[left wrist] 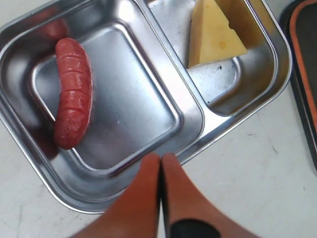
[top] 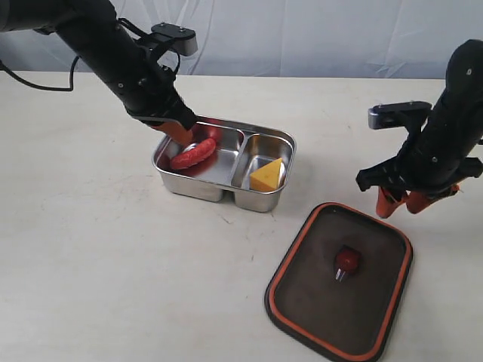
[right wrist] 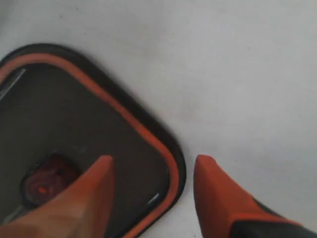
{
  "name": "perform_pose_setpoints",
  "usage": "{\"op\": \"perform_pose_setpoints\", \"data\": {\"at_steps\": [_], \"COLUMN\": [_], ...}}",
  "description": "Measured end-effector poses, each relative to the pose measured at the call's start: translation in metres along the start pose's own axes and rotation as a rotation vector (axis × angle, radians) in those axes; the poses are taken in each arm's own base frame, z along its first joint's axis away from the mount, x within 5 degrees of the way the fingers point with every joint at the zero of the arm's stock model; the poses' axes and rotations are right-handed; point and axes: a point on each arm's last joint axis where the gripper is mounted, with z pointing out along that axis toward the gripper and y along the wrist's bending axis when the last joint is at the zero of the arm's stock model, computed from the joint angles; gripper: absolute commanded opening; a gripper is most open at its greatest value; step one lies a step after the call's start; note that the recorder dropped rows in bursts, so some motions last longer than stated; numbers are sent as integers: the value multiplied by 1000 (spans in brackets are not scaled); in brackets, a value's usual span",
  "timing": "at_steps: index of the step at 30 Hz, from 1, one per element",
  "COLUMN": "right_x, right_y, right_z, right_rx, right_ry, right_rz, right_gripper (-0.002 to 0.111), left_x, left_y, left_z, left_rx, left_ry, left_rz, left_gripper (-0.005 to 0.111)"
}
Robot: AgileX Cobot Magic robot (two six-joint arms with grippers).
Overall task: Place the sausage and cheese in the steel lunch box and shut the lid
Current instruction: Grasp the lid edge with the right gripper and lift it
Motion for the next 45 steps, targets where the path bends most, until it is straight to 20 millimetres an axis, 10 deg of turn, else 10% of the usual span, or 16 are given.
{"op": "perform_pose_setpoints", "data": {"at_steps": [12, 20, 31, 45], "right_x": [1, 1, 3, 19], "right_y": [-3, -7, -9, -8], "right_z": [47, 50, 49, -24], "right_rx": [-19, 3, 24, 92], "right_ry": [148, 159, 183, 121], "right_rz": [2, -27, -46, -120], "right_gripper": [48, 0, -1, -1], "left_x": [3, 3, 2, 7], "left_y": [-3, -3, -6, 1], "left_z": [-2, -2, -4, -30], "left_rx": [24, 25, 91, 305], "left_ry": [30, 31, 9, -61], "left_rz": [2, 2, -33, -152], "left_gripper": [0, 0, 0, 4]}}
